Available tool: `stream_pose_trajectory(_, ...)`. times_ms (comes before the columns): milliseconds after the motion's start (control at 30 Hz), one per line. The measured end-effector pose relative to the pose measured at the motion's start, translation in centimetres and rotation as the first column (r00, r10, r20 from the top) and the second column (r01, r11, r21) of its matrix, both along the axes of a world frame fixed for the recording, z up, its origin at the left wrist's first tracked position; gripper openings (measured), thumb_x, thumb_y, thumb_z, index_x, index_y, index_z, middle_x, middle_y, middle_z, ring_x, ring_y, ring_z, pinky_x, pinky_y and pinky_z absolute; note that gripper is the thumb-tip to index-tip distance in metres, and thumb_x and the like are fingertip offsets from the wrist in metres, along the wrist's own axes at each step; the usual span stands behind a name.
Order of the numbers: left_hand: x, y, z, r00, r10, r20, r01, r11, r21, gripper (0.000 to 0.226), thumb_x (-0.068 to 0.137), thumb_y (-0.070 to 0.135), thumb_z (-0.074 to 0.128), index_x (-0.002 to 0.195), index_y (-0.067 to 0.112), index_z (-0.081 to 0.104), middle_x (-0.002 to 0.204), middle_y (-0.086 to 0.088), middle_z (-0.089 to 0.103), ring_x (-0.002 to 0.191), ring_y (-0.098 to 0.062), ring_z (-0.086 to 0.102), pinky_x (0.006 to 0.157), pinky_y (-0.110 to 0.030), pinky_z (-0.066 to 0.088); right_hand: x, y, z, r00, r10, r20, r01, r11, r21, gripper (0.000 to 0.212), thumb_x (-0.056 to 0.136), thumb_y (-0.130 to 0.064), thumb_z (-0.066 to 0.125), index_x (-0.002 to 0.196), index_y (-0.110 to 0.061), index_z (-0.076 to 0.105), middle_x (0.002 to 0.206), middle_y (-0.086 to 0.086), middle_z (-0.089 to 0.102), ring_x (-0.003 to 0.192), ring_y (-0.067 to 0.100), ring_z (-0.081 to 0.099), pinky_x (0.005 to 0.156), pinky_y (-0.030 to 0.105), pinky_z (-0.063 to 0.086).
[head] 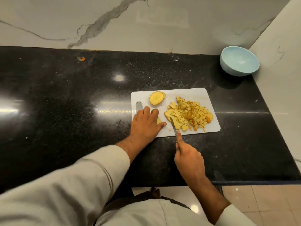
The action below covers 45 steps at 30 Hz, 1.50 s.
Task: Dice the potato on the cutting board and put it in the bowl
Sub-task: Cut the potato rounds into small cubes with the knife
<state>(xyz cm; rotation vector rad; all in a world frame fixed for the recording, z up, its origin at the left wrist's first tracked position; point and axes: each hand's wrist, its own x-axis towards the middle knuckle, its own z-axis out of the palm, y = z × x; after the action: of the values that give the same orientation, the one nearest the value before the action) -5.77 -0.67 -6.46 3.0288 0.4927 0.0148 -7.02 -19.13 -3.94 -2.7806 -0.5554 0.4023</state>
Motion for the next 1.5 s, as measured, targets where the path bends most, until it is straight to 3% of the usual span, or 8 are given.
stream_pose_trajectory(167, -0.9, -1.1, 1.6, 0.977, 0.211, -0.016, -0.211, 0.97, -0.117, 0.08, 0.08, 0.079, 0.037, 0.134, 0.02, 0.035, 0.129, -0.011, 0.038, 0.106, -0.031, 0.047, 0.086, -0.04, 0.044, 0.2, 0.5, -0.1, 1.0, 0.019, -0.004, -0.019, 1.0, 0.011, 0.057, 0.102, -0.025, 0.036, 0.154, -0.031, 0.013, 0.076, -0.005, 0.052, 0.065, 0.012, 0.054, 0.062, 0.031, 0.049)
stream_pose_trajectory(300, -0.3, 3.9, 3.2, 0.993, 0.018, -0.113, -0.064, 0.903, -0.424, 0.097, 0.066, 0.055, 0.079, 0.143, 0.028, 0.027, 0.131, -0.008, 0.038, 0.108, -0.029, 0.054, 0.091, -0.044, 0.049, 0.3, 0.7, -0.2, 0.999, 0.044, -0.033, -0.044, 0.999, 0.008, 0.058, 0.102, -0.023, 0.036, 0.154, -0.029, 0.011, 0.08, -0.004, 0.054, 0.067, 0.012, 0.054, 0.063, 0.03, 0.048)
stream_pose_trajectory(433, 0.3, 6.6, 3.5, 0.923, -0.239, -0.301, 0.096, 0.901, -0.424, 0.098, 0.065, 0.026, 0.087, 0.144, 0.037, 0.03, 0.126, 0.001, 0.037, 0.105, -0.021, 0.054, 0.091, -0.038, 0.049, 0.2, 1.2, -0.1, 0.996, 0.064, -0.068, -0.065, 0.998, -0.008, 0.059, 0.102, -0.023, 0.036, 0.153, -0.03, 0.009, 0.088, -0.001, 0.058, 0.074, 0.016, 0.059, 0.068, 0.034, 0.053)
stream_pose_trajectory(767, -0.2, 4.2, 2.8, 0.993, -0.094, -0.078, 0.02, 0.753, -0.657, 0.08, 0.07, 0.005, 0.079, 0.137, 0.031, 0.045, 0.084, 0.0, 0.052, 0.08, -0.016, 0.058, 0.081, -0.035, 0.053, 0.2, 1.8, -0.3, 0.994, 0.04, -0.098, -0.042, 0.999, -0.018, 0.06, 0.101, -0.024, 0.036, 0.153, -0.03, 0.008, 0.088, 0.0, 0.058, 0.078, 0.017, 0.061, 0.072, 0.037, 0.055)
stream_pose_trajectory(900, 0.0, 3.1, 2.5, 0.989, -0.131, -0.062, 0.062, 0.768, -0.637, 0.083, 0.069, 0.006, 0.08, 0.139, 0.032, 0.043, 0.093, 0.006, 0.048, 0.092, -0.016, 0.057, 0.083, -0.032, 0.048, 0.2, 2.1, -0.5, 0.994, 0.032, -0.106, -0.035, 0.999, -0.022, 0.061, 0.101, -0.023, 0.037, 0.153, -0.031, 0.008, 0.084, -0.002, 0.054, 0.078, 0.017, 0.061, 0.071, 0.037, 0.055)
stream_pose_trajectory(1033, 1.1, 4.2, 2.8, 0.945, -0.294, -0.146, 0.186, 0.846, -0.499, 0.086, 0.067, 0.019, 0.084, 0.139, 0.034, 0.041, 0.13, 0.004, 0.036, 0.103, -0.017, 0.051, 0.086, -0.033, 0.047, 0.1, 1.7, -0.5, 0.995, 0.012, -0.098, -0.012, 1.0, -0.003, 0.058, 0.101, -0.025, 0.036, 0.153, -0.031, 0.01, 0.08, -0.006, 0.048, 0.072, 0.013, 0.055, 0.07, 0.035, 0.052)
stream_pose_trajectory(1167, 2.3, 5.6, 3.2, 0.884, -0.397, -0.246, 0.26, 0.856, -0.447, 0.069, 0.069, 0.036, 0.083, 0.13, 0.037, 0.049, 0.127, 0.006, 0.035, 0.101, -0.02, 0.053, 0.079, -0.031, 0.045, -0.8, 1.2, -0.6, 0.993, -0.002, -0.116, 0.0, 1.0, -0.013, 0.058, 0.102, -0.024, 0.035, 0.153, -0.03, 0.009, 0.08, -0.006, 0.051, 0.074, 0.013, 0.058, 0.069, 0.033, 0.052)
stream_pose_trajectory(1500, -0.8, -0.2, 0.9, 0.984, 0.177, 0.003, -0.145, 0.817, -0.558, 0.059, 0.068, 0.038, 0.082, 0.118, 0.022, 0.054, 0.109, 0.001, 0.042, 0.099, -0.025, 0.055, 0.08, -0.034, 0.047, 0.1, 3.5, -1.1, 0.997, 0.023, -0.078, -0.029, 0.996, -0.08, 0.063, 0.099, -0.02, 0.035, 0.153, -0.029, 0.005, 0.096, 0.002, 0.06, 0.084, 0.024, 0.062, 0.062, 0.035, 0.041)
